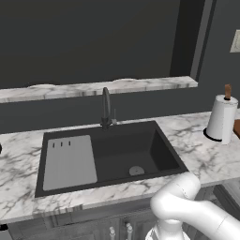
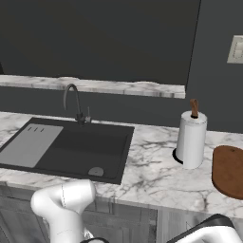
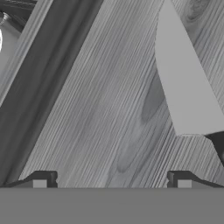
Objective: Pick up the knife from the drawer and place it on the cutting board. Then place the meat from the plate to the cutting board.
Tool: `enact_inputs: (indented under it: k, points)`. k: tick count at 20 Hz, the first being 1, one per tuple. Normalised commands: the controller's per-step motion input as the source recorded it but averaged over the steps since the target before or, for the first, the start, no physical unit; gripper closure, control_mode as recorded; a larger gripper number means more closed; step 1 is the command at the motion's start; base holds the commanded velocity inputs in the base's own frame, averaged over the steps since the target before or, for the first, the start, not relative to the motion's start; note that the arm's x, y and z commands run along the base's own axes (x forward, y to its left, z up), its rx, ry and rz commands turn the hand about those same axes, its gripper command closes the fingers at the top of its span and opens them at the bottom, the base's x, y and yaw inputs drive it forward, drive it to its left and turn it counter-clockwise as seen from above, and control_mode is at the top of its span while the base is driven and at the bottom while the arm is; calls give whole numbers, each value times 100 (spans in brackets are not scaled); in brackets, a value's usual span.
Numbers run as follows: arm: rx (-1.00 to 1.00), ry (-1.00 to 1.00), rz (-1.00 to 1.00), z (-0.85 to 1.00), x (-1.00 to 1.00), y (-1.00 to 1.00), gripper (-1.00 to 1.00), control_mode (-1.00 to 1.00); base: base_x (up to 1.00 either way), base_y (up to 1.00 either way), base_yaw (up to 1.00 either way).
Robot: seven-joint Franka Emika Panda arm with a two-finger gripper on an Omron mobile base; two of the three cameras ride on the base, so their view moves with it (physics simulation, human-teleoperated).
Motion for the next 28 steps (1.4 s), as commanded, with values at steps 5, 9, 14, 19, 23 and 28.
enact_inputs:
  k: [5,9,14,19,23,28]
  points:
    - [-8,0,0,-1,21,-1,-100,-100,0,0,0]
    - [-1,-1,2,-9,19,-12,-100,-100,0,0,0]
    - [0,-1,3,-12,18,-12,-100,-100,0,0,0]
    - [0,0,6,-7,1,-27,-100,-100,0,0,0]
    - [0,0,5,-4,0,-28,-100,-100,0,0,0]
    - [0,0,5,-6,1,-23,-100,-100,0,0,0]
